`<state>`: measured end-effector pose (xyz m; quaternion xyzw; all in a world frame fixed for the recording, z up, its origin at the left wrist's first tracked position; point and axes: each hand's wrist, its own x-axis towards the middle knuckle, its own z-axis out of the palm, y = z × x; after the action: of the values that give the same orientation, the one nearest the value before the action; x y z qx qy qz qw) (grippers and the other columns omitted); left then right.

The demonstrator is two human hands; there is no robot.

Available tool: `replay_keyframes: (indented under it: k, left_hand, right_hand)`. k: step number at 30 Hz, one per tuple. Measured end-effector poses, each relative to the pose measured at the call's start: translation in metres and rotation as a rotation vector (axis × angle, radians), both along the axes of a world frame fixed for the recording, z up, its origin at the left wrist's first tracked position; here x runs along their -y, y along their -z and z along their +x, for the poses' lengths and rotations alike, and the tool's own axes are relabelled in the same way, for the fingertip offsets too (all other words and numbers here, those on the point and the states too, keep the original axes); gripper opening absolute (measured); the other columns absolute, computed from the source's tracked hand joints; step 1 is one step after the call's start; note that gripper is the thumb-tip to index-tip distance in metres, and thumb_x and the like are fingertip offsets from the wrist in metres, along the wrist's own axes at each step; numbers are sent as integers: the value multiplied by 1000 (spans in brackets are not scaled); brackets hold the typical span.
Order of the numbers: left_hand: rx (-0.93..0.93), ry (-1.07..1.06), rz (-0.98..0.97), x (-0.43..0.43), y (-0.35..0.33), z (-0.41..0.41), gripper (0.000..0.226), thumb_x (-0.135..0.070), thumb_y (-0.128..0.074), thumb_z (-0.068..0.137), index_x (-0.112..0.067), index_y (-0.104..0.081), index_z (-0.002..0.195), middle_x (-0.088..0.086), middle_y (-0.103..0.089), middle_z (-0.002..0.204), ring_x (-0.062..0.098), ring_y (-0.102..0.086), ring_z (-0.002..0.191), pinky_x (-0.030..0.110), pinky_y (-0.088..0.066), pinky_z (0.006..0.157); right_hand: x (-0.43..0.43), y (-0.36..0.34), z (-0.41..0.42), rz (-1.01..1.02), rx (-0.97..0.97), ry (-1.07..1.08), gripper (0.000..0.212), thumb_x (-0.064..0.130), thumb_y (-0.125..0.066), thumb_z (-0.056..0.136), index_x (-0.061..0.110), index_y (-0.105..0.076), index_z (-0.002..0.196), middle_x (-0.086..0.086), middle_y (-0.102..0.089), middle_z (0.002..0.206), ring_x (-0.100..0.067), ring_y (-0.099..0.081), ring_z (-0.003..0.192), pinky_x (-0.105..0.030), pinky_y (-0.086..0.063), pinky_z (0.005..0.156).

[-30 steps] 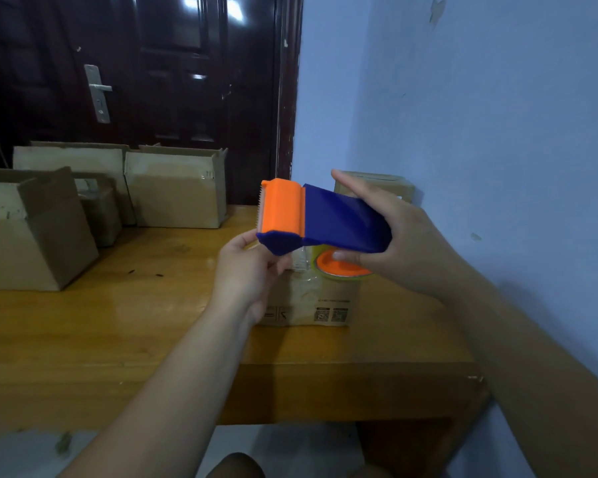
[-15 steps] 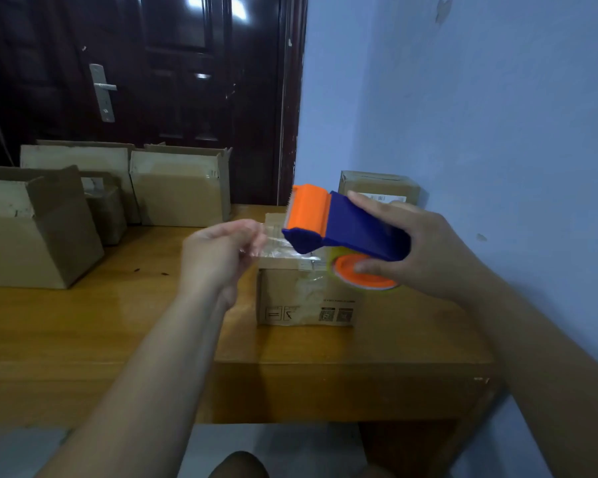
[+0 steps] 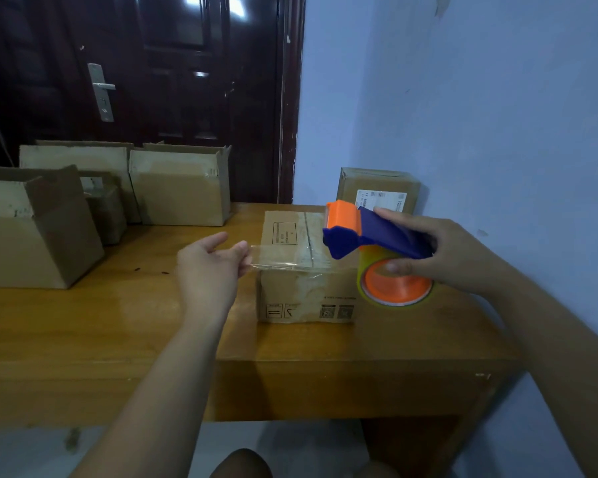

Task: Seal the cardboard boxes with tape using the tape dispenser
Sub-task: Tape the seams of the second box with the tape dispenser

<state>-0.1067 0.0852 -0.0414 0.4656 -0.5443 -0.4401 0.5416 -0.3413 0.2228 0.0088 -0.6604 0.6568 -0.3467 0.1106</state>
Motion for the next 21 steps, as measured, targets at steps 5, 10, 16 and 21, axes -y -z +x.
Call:
replay_keyframes:
  k: [5,10,16,21]
  left_hand:
    - [204,-74,-85,5,8,-4,51,-25,-67,86,-17,-51,133,1,-71,98,12,-67,92,36,-54,88]
    - [262,-29,-59,11,10,-8,47,-24,-67,86,-17,-54,131,3,-70,103,12,-67,91,37,-56,85]
    - [240,32,1,16,10,-10,43,-24,-67,85,-17,-56,126,-5,-69,89,15,-65,97,41,-54,88]
    - [185,61,39,15,9,-11,40,-17,-65,87,-12,-57,126,1,-70,92,11,-67,84,35,-56,83]
  right_hand:
    - [1,-3,-2,28,-37,16,69,64,-74,59,77,-37,115,35,-49,126,6,-56,106,-18,-46,86]
    - [-2,-6,-3,24,-95,40,69,56,-70,61,66,-36,121,34,-47,120,8,-54,104,-11,-44,78]
    - [-2,-15,-1,23,-191,54,69,59,-66,58,67,-33,118,44,-38,113,25,-46,95,4,-35,74]
    - [9,-13,-10,92,-250,61,65,52,-68,67,68,-30,118,25,-47,120,-2,-51,103,-4,-40,76]
